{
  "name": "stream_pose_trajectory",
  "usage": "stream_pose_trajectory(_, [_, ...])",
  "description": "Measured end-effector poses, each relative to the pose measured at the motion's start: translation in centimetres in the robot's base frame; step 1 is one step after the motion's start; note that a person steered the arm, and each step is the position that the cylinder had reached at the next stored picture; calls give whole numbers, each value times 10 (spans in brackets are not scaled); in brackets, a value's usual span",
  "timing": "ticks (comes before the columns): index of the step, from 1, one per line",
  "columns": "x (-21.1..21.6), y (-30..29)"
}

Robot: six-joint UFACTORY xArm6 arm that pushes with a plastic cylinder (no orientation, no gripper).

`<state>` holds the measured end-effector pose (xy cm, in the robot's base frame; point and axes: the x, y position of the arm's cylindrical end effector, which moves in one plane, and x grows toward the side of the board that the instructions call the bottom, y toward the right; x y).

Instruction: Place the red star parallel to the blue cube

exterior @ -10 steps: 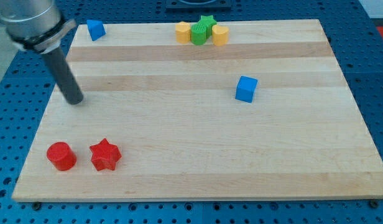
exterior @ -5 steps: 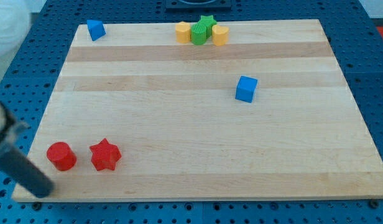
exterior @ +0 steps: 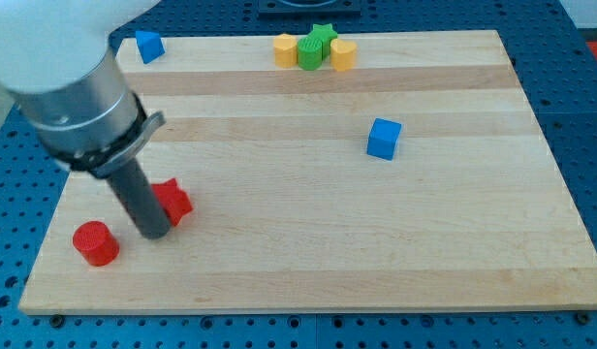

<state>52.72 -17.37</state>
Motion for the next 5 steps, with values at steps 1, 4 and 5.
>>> stream_pose_trajectory(1, [-39,9])
stream_pose_trajectory(4, [-121,49])
stream_pose_trajectory(5, [-154,51])
